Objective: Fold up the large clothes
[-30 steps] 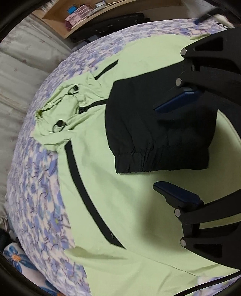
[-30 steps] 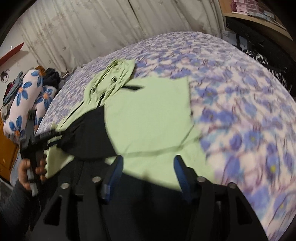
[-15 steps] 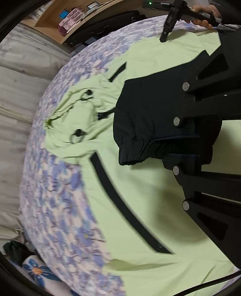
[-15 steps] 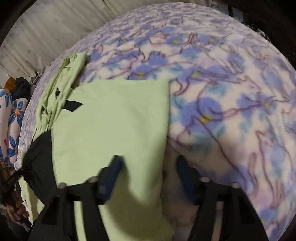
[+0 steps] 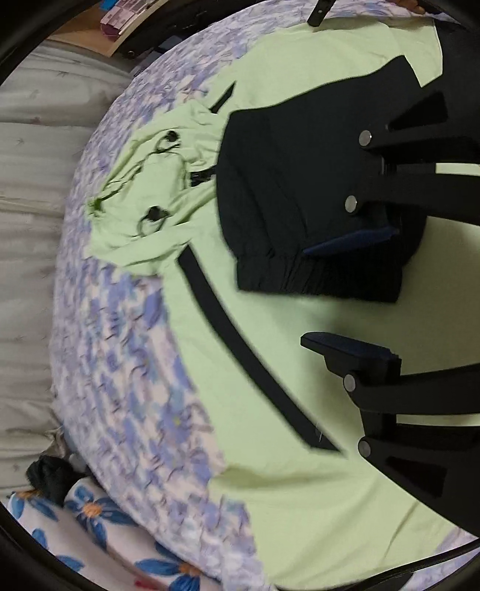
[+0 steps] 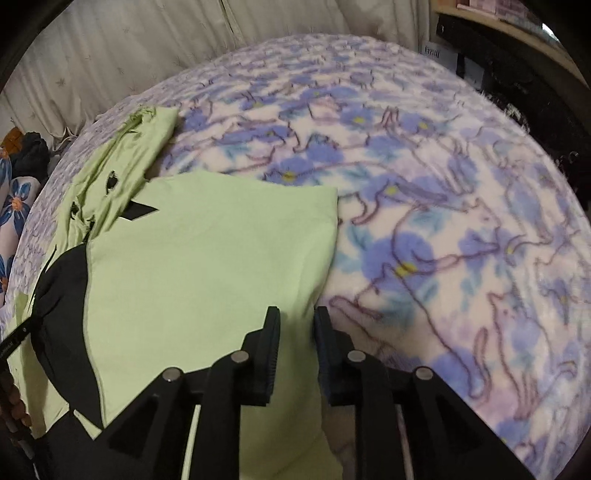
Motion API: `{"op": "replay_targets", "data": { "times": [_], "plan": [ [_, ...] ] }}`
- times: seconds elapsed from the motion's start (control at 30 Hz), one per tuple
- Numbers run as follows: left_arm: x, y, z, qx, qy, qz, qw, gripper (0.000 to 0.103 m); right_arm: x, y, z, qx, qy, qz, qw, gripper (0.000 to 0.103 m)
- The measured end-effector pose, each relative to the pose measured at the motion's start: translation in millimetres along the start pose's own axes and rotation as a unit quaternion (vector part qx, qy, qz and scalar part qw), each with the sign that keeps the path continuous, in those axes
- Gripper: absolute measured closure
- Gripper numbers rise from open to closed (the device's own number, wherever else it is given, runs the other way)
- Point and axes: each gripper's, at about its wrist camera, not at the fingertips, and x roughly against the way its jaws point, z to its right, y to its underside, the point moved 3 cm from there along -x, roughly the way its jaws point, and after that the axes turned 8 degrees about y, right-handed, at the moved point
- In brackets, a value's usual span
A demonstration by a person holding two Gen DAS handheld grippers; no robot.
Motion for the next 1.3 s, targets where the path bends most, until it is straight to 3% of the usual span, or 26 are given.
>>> {"op": "replay_targets", "data": {
  "times": [0.2, 0.37, 0.53, 0.63, 0.73, 0.77, 0.83, 0.87, 1.03, 1.13, 1.23, 1.3],
  "plan": [
    [46, -7, 8, 0.003, 0.047, 0.05, 0.9976, 0.061, 43, 15, -42, 0.029, -0.072, 0.026, 0.997, 0.084],
    [46, 6, 57, -0.035, 0.1, 0.016, 0.9942, 0.061, 49, 39, -105, 0.077, -0.124, 0.003, 0.989, 0.084],
    [22, 28, 98, -0.057, 0.104, -0.016, 0.9929, 0.061, 36, 64, -141, 0.105, -0.138, -0.018, 0.985, 0.084],
    [0, 44, 105, -0.072, 0.081, -0.039, 0.9934, 0.061, 23, 74, -133, 0.1, -0.127, -0.038, 0.986, 0.084],
    [-20, 60, 98, -0.077, 0.06, -0.07, 0.9928, 0.061, 18, 76, -110, 0.076, -0.15, -0.046, 0.985, 0.085],
    [-20, 62, 95, -0.079, 0.066, -0.064, 0.9926, 0.061, 20, 75, -97, 0.07, -0.135, -0.042, 0.987, 0.085],
    [-16, 64, 90, -0.088, 0.064, -0.057, 0.9924, 0.061, 19, 75, -68, 0.068, -0.062, -0.031, 0.995, 0.084],
    [-15, 64, 87, -0.093, 0.06, -0.057, 0.9922, 0.061, 17, 75, -56, 0.064, -0.053, -0.031, 0.996, 0.084],
    [-6, 58, 69, -0.08, 0.058, -0.065, 0.993, 0.06, 21, 68, 2, -0.003, -0.077, -0.048, 0.996, 0.084],
    [3, 47, 60, -0.068, 0.058, -0.056, 0.9944, 0.06, 32, 56, 8, -0.017, -0.064, -0.034, 0.997, 0.082],
    [7, 32, 56, -0.06, 0.038, -0.043, 0.9966, 0.048, 37, 41, 1, -0.02, -0.072, -0.015, 0.997, 0.071],
    [6, 17, 54, -0.046, 0.031, -0.028, 0.9981, 0.046, 36, 27, -12, -0.02, -0.08, -0.001, 0.997, 0.071]
  ]
}}
